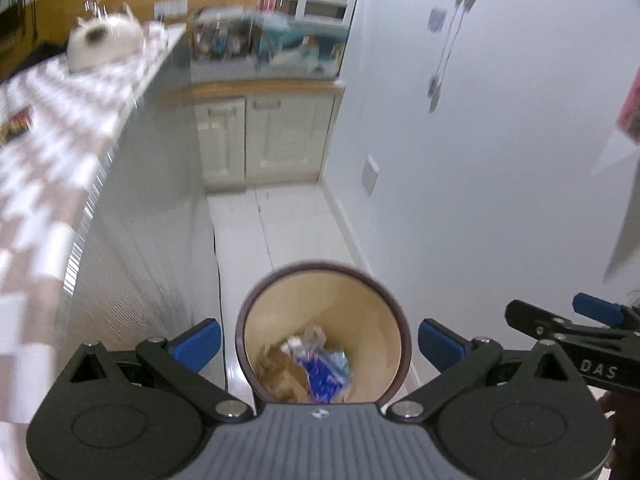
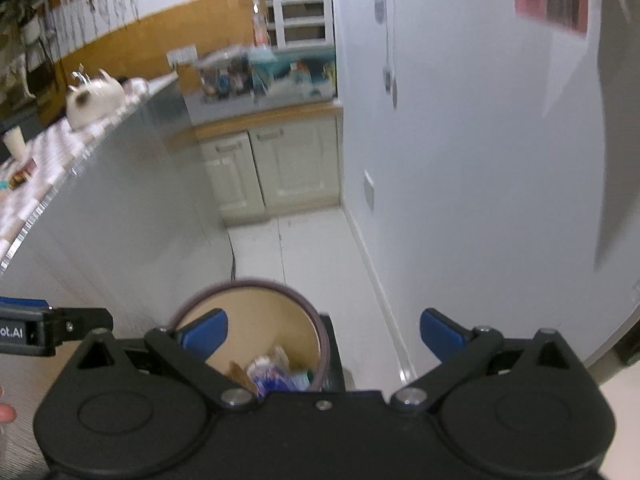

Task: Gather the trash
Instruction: 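Move both open grippers back from the wastebasket toward the table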

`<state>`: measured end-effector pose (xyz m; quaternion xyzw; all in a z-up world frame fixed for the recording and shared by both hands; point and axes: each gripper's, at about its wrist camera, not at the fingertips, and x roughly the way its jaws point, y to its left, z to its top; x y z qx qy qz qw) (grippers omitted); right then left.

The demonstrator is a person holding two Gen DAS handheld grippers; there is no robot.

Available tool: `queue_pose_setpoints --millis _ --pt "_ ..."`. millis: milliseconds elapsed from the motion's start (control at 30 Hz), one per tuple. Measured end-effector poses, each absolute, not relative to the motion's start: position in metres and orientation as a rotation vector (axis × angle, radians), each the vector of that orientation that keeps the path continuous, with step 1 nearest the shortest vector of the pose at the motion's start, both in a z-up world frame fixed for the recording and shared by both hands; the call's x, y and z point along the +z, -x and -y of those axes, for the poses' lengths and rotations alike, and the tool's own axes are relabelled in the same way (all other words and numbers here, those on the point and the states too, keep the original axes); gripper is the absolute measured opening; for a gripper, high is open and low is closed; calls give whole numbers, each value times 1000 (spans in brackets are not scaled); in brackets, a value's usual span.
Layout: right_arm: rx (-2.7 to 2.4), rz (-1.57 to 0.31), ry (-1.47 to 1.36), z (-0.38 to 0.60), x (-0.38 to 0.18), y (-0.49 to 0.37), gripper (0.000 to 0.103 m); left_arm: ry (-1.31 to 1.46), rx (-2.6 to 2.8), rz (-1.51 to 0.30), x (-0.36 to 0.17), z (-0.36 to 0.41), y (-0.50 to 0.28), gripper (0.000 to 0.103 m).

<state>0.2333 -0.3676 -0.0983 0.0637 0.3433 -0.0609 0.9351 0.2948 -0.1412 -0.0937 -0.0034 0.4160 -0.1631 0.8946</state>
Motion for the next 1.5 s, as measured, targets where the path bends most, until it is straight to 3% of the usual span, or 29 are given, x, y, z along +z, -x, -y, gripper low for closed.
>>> queue_pose_setpoints --millis 400,1067,1300,1500 --pt "-12 -533 -44 308 -11 -232 103 11 -299 -654 4 85 -271 103" --pt "213 -367 19 183 101 -289 103 -21 22 -424 118 -84 -282 103" --pt "280 -360 -7 136 112 -330 103 -3 100 -383 125 -138 -312 103" --pt "342 -360 -66 101 107 -378 103 1 171 -454 96 -171 -359 103"
